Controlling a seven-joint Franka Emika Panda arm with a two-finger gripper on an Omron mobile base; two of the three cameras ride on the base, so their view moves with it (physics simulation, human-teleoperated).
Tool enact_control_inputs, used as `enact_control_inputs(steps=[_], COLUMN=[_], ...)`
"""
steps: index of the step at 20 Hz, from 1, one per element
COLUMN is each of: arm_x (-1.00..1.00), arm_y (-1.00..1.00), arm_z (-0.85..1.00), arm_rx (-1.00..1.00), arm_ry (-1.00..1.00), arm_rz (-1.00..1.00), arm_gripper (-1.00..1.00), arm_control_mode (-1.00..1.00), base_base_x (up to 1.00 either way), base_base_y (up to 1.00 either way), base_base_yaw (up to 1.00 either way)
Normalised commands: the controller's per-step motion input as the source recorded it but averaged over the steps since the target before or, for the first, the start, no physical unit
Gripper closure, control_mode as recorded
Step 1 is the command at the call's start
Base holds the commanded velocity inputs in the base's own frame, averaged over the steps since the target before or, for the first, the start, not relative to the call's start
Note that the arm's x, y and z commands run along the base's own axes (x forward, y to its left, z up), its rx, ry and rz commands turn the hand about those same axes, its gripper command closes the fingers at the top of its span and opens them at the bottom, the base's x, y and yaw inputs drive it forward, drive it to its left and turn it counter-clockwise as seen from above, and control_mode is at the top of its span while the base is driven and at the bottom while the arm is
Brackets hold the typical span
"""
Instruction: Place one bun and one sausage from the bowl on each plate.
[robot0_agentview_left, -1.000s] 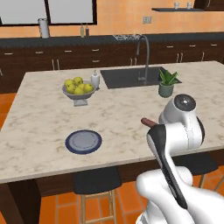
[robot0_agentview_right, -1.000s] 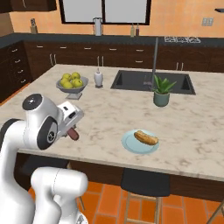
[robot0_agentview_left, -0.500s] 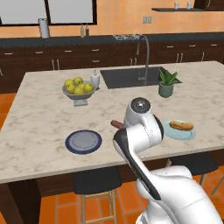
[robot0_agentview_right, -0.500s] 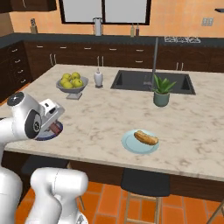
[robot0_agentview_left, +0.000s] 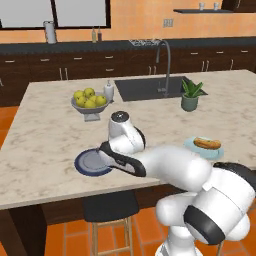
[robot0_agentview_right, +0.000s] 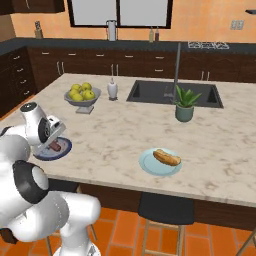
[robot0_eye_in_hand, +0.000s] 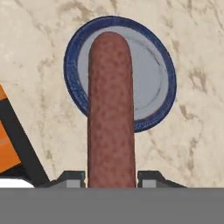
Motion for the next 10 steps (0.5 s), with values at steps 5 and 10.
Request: enact_control_inputs(steps=[5,10], arm_x=[1.0,0.92], arm_y=[0.57,0.33], arm_z=[-0.49,-0.83], arm_rx=[-0.03,-0.07], arm_ry=[0.15,0.05], arm_rz=[0.09,0.02], arm_gripper=[1.0,1.0], arm_control_mode=[-1.0,-1.0], base_base_x=[0.0,0.0], base_base_y=[0.0,0.0], base_base_yaw=[0.0,0.0])
